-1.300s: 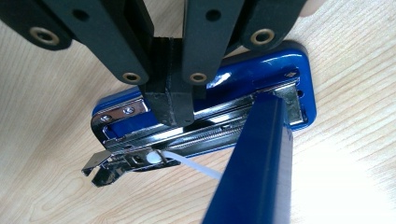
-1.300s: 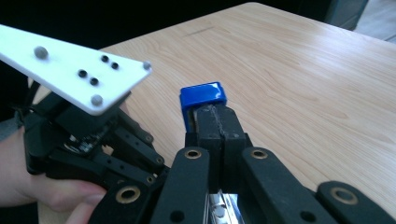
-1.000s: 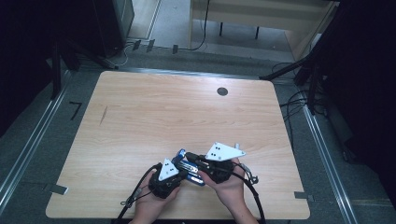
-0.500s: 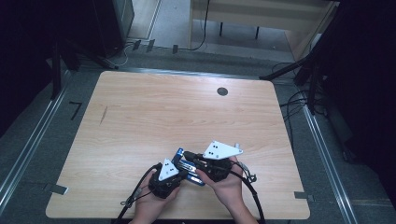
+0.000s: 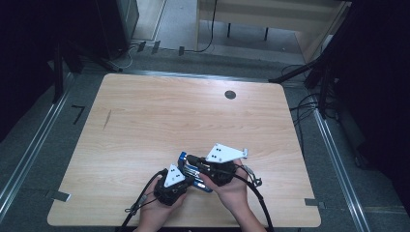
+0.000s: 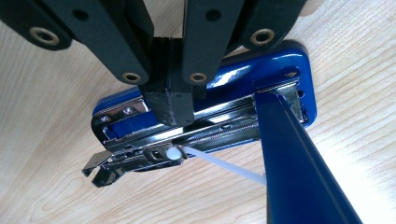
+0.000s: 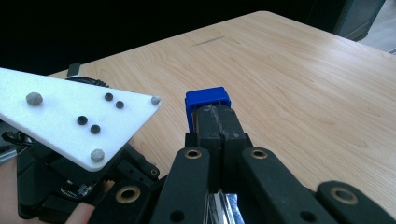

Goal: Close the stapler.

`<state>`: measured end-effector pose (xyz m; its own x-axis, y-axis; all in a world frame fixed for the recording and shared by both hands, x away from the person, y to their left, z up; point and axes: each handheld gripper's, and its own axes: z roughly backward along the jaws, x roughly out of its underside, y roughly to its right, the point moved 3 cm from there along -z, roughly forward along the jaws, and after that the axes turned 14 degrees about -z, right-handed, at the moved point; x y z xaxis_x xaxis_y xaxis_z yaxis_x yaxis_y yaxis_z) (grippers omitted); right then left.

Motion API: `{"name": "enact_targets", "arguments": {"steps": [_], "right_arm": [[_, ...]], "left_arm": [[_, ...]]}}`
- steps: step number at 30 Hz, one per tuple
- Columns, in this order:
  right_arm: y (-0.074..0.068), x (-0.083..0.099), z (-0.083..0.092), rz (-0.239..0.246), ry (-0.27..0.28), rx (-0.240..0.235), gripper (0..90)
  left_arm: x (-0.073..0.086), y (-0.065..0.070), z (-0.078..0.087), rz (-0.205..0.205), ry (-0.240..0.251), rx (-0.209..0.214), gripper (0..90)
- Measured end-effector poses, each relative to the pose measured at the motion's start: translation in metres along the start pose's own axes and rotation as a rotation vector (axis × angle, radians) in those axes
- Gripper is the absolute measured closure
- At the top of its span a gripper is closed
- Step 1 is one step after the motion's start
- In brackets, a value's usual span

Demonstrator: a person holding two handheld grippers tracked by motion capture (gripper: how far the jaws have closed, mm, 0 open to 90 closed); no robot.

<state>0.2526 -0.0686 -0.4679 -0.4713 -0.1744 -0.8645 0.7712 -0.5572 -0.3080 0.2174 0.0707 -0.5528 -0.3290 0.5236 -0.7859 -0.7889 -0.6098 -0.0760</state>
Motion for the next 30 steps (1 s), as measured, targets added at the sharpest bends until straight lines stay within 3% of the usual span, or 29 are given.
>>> {"name": "enact_targets", "arguments": {"steps": [30], "right_arm": [[-0.004,-0.008,-0.018,0.005,-0.008,-0.003,90.0]], "left_arm": [[0.000,0.000,0.000,-0.010,-0.002,-0.005,90.0]]}}
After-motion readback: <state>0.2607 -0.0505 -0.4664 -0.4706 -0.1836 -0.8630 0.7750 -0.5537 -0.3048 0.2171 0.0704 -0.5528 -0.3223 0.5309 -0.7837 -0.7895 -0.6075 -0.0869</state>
